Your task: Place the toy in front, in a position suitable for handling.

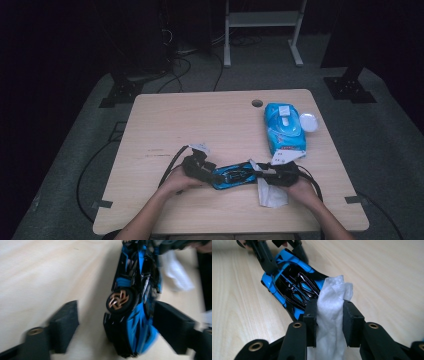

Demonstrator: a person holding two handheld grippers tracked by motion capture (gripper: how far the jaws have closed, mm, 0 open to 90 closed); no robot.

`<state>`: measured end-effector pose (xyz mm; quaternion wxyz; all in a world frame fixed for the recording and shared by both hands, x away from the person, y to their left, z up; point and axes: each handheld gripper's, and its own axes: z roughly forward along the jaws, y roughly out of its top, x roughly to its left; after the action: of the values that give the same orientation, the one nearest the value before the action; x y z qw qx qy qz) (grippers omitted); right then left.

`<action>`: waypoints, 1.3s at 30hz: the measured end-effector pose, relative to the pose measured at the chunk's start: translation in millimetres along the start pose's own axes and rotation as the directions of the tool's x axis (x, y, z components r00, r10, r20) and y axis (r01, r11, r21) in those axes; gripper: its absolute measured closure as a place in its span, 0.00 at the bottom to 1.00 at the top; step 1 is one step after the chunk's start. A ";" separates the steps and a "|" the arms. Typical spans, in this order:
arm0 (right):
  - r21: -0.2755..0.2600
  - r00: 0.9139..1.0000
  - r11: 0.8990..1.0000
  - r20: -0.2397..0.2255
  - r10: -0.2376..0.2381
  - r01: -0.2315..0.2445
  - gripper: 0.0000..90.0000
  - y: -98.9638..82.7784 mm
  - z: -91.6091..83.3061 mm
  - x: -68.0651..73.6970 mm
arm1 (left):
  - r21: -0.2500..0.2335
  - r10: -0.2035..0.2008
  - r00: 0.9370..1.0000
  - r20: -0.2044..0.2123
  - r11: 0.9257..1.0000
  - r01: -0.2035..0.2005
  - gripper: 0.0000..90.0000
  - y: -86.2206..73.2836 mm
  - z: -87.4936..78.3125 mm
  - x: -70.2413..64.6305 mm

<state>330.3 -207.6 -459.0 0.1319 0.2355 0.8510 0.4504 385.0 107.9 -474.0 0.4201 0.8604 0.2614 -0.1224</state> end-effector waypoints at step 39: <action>-0.046 0.996 0.999 0.092 -0.002 0.006 0.76 74.0 38.1 0.9 | -0.091 0.365 0.906 -0.216 0.916 -0.391 0.71 -0.1 3.4 -21.1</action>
<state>367.0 -144.5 -419.0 0.1773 0.2511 0.8339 0.4584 367.4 97.9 -467.1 0.4645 0.8727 0.1365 0.0636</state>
